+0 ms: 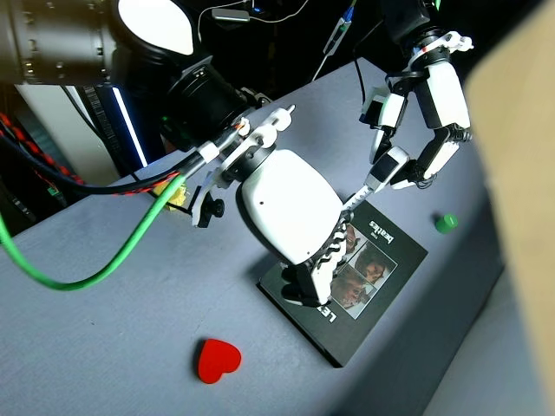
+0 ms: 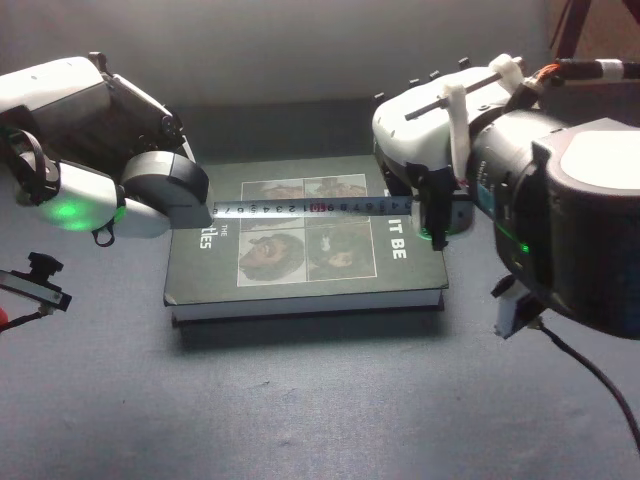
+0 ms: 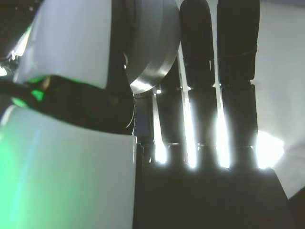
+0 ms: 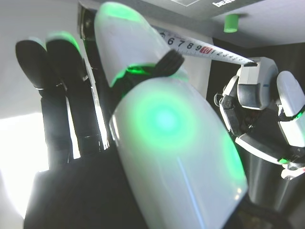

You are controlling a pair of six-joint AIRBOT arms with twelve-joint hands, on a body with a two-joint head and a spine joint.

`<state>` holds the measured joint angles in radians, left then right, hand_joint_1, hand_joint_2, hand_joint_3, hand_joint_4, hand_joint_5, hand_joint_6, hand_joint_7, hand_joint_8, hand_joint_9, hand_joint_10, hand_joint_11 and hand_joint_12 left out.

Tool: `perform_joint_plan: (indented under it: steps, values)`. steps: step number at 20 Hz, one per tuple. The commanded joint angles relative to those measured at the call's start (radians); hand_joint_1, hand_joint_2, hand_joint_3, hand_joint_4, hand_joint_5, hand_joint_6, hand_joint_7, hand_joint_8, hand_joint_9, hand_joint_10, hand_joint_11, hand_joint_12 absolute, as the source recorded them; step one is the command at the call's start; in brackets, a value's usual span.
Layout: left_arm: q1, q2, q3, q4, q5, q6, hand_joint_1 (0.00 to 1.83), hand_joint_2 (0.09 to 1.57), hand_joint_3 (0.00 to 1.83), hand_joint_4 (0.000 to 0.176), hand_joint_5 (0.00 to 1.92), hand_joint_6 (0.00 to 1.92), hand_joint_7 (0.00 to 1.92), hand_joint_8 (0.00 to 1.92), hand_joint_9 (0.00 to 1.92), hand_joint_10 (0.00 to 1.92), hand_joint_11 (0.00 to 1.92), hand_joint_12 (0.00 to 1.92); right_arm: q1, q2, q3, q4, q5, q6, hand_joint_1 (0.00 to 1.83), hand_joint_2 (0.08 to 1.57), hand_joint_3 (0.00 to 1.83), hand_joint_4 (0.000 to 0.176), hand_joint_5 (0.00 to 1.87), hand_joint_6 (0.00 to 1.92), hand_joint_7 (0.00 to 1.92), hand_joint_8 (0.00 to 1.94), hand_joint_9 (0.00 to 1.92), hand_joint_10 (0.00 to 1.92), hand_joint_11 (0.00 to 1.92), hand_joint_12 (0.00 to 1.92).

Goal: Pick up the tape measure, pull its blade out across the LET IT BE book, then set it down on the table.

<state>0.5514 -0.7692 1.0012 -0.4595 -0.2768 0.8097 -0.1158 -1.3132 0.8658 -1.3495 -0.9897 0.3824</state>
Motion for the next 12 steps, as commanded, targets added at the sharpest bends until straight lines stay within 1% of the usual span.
perform_joint_plan:
  steps: [1, 5, 8, 12]
  values:
    - [-0.014, 0.008, 0.008, 0.007, -0.111, 0.000, 1.40, 1.05, 0.00, 0.000, 0.98, 0.80, 1.23, 0.46, 1.12, 0.97, 1.13, 0.79, 0.012, 0.019, 0.000, -0.078, -0.035, -0.025, 1.34, 1.21, 0.00, 0.000, 0.72, 1.29, 0.82, 1.22, 0.72, 1.51, 0.56, 1.49]
    - [-0.014, 0.007, 0.009, 0.007, -0.112, -0.001, 1.40, 1.04, 0.00, 0.000, 0.98, 0.80, 1.22, 0.47, 1.13, 0.95, 1.13, 0.79, 0.008, 0.047, 0.000, -0.078, -0.019, -0.037, 1.34, 1.22, 0.00, 0.000, 0.70, 1.31, 0.82, 1.22, 0.72, 1.51, 0.58, 1.50]
    - [-0.014, 0.008, 0.010, 0.007, -0.112, -0.001, 1.40, 1.04, 0.00, 0.000, 0.98, 0.81, 1.22, 0.47, 1.14, 0.95, 1.12, 0.79, 0.006, 0.070, 0.000, -0.086, -0.003, -0.044, 1.34, 1.22, 0.00, 0.000, 0.70, 1.31, 0.83, 1.24, 0.69, 1.53, 0.55, 1.50]
    - [-0.015, 0.008, 0.011, 0.007, -0.113, -0.001, 1.40, 1.05, 0.00, 0.000, 0.98, 0.80, 1.23, 0.46, 1.12, 0.98, 1.13, 0.80, 0.002, 0.098, 0.000, -0.108, 0.020, -0.045, 1.34, 1.22, 0.00, 0.000, 0.73, 1.29, 0.82, 1.25, 0.69, 1.52, 0.56, 1.52]
